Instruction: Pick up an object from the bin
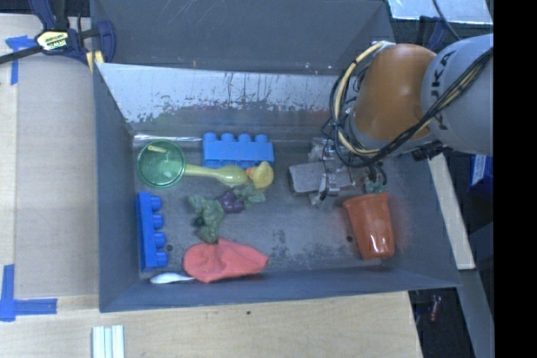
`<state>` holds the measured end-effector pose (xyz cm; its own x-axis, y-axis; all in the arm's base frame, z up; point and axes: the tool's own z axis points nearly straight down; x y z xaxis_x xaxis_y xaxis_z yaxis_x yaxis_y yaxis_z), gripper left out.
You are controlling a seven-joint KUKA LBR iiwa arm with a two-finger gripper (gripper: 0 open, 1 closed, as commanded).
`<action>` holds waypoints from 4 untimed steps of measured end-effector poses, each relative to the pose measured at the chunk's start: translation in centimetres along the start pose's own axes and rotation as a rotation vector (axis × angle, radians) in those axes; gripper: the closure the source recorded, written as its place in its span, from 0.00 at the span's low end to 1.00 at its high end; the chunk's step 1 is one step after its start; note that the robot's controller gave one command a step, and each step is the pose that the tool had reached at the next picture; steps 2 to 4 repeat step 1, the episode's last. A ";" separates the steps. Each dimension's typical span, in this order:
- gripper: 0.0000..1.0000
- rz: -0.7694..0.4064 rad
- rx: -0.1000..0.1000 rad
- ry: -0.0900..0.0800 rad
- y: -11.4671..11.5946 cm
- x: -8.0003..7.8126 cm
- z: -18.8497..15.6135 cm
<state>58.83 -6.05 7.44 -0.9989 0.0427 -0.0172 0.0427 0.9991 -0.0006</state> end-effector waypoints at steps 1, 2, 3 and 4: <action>1.00 0.086 0.000 -0.005 0.0 -1.2 -15.5; 1.00 0.086 0.000 -0.005 0.0 -1.2 -15.5; 1.00 0.086 0.000 -0.005 0.0 -1.2 -15.5; 1.00 0.086 0.000 -0.005 0.0 -1.2 -15.5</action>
Offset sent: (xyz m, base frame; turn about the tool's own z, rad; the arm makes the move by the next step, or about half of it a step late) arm 0.0000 0.0000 0.0000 0.0000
